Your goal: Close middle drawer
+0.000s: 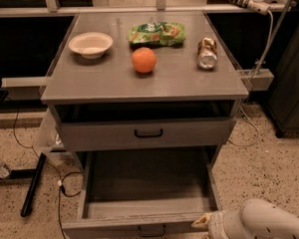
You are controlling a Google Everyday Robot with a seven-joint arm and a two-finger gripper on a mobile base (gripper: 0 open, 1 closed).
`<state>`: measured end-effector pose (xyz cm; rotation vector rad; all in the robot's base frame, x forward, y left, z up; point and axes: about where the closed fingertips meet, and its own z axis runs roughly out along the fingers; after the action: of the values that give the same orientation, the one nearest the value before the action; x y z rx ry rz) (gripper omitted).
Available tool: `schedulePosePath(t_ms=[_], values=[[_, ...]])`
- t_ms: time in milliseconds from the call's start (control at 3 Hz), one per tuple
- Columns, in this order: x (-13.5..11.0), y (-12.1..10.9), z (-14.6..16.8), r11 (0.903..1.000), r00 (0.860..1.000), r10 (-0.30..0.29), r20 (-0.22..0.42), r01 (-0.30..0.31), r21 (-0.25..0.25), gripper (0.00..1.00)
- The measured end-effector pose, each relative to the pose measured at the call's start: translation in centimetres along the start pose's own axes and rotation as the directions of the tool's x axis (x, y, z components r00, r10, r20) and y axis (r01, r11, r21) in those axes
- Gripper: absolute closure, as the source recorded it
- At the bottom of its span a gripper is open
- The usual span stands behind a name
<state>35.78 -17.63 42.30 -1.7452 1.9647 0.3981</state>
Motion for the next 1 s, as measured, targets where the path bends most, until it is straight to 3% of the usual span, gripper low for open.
schedulePosePath(t_ms=[333, 1000], values=[[0.2, -1.4, 0.2, 0.9997, 1.0, 0.001, -0.013, -0.001, 0.026, 0.0], [1.0, -8.7, 2.1, 0.997, 1.0, 0.005, -0.002, -0.005, 0.077, 0.42]])
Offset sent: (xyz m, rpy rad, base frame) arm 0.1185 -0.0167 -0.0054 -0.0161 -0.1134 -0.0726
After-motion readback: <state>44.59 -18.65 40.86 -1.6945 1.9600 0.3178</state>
